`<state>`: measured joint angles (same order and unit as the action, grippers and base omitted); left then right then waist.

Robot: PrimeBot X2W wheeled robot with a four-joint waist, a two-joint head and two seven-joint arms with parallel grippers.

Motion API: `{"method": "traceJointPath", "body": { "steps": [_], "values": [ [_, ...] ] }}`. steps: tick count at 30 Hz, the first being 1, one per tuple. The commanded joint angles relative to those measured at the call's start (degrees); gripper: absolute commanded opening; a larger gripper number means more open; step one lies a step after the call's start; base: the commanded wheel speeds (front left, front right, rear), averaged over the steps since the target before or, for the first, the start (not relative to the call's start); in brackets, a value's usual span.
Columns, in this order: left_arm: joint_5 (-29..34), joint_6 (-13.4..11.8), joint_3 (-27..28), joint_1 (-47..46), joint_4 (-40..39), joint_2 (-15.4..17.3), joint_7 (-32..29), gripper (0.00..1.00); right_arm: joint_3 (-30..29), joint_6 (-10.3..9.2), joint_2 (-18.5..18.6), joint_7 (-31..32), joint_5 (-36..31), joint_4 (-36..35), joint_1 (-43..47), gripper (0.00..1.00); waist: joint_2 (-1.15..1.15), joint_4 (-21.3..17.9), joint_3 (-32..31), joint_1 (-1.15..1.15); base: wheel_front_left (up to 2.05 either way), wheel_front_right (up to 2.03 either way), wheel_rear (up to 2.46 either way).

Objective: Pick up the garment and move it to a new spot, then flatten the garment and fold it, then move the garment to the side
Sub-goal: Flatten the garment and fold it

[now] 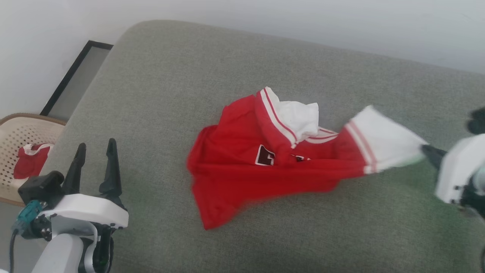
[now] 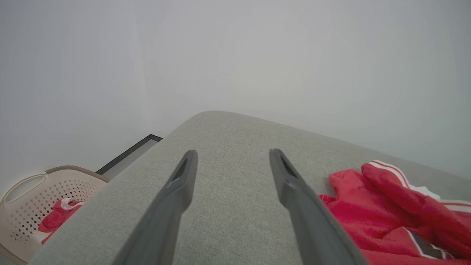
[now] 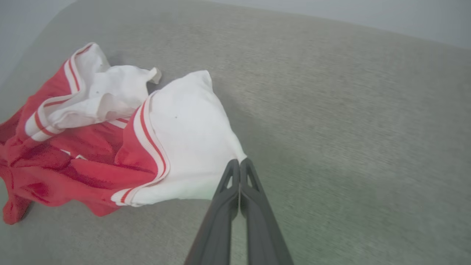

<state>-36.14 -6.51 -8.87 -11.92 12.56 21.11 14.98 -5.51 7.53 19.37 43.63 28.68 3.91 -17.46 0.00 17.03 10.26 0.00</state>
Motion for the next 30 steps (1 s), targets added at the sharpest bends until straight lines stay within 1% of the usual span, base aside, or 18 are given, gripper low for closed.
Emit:
{"method": "traceJointPath", "body": {
  "steps": [1, 3, 8, 9, 13, 18, 20, 21, 22, 23, 27, 30],
  "values": [
    [0.29, 0.23, 0.41, 0.67, -0.22, -0.11, 0.26, 1.0, -0.83, -0.08, 0.62, 0.37, -0.09, -0.29, 0.9, 0.0, 0.0, -0.21, -0.17, 0.0, 0.0, 0.0, 0.0],
    [0.65, 0.31, 0.89, 1.23, -0.36, -0.32, 0.27, 1.0, -2.11, -0.07, 2.99, 0.95, -0.95, -0.68, 2.31, 0.0, 0.0, -0.39, -0.35, 0.0, 0.0, 0.0, 0.0],
    [1.51, 0.58, 1.7, 1.93, -0.58, -0.79, 0.27, 1.0, -4.8, -0.09, 7.53, 2.25, -2.04, -0.07, 6.45, 0.0, 0.0, -0.62, -0.41, 0.0, 0.0, 0.0, 0.0],
    [1.62, 0.56, 1.84, 1.99, -0.59, -0.88, 0.27, 1.0, -5.53, -0.1, 7.91, 2.12, -2.16, 0.27, 7.1, 0.0, 0.0, -0.62, -0.34, 0.0, 0.0, 0.0, 0.0],
    [2.25, 0.69, 2.24, 1.76, -0.42, -1.11, 0.27, 1.0, -8.53, -0.1, 8.0, 2.16, -2.8, 3.2, 9.08, 0.0, 0.0, -0.73, 0.04, 0.0, 0.0, 0.0, 0.0],
    [2.77, 1.08, 2.6, 1.12, -0.14, -1.24, 0.28, 1.0, -9.0, -0.09, 5.25, 0.35, -2.89, 7.62, 7.77, 0.0, 0.0, -1.26, 0.53, 0.0, 0.0, 0.0, 0.0],
    [2.97, 1.15, 2.49, 0.78, -0.01, -1.01, 0.27, 1.0, -8.63, -0.09, 4.72, -1.03, -3.7, 9.23, 6.67, 0.0, 0.0, -1.54, 0.6, 0.0, 0.0, 0.0, 0.0],
    [3.06, 1.27, 2.33, 0.52, 0.04, -0.8, 0.21, 1.0, -8.05, -0.09, 4.35, -1.33, -3.88, 9.91, 6.38, 0.18, 0.0, -1.72, 0.58, 0.0, 0.0, 0.0, 0.0],
    [3.17, 1.42, 2.13, 0.33, 0.04, -0.59, -0.05, 1.0, -7.89, -0.09, 3.77, -1.5, -3.68, 10.48, 5.92, 0.5, 0.0, -1.96, 0.5, 0.0, 0.0, 0.0, 0.0],
    [3.28, 1.5, 2.11, 0.06, 0.04, -0.32, -0.27, 1.0, -7.38, -0.09, 3.79, -1.5, -3.81, 10.48, 5.46, 1.0, 0.0, -2.22, 0.48, 0.0, 0.0, 0.0, 0.0],
    [3.19, 1.76, 1.93, -0.74, -0.52, 0.78, -1.46, 1.0, -5.67, -0.08, 4.26, -1.88, -3.4, 9.25, 4.11, 1.0, 0.0, -3.55, 0.16, 0.0, 0.0, 0.0, 0.0],
    [3.01, 2.25, 1.85, -1.67, -1.26, 1.9, -2.93, 1.0, -4.97, -0.08, 4.6, -2.95, -2.59, 6.88, 3.89, 1.0, 0.0, -4.89, -0.18, 0.0, 0.0, 0.0, 0.0]
  ]
}}
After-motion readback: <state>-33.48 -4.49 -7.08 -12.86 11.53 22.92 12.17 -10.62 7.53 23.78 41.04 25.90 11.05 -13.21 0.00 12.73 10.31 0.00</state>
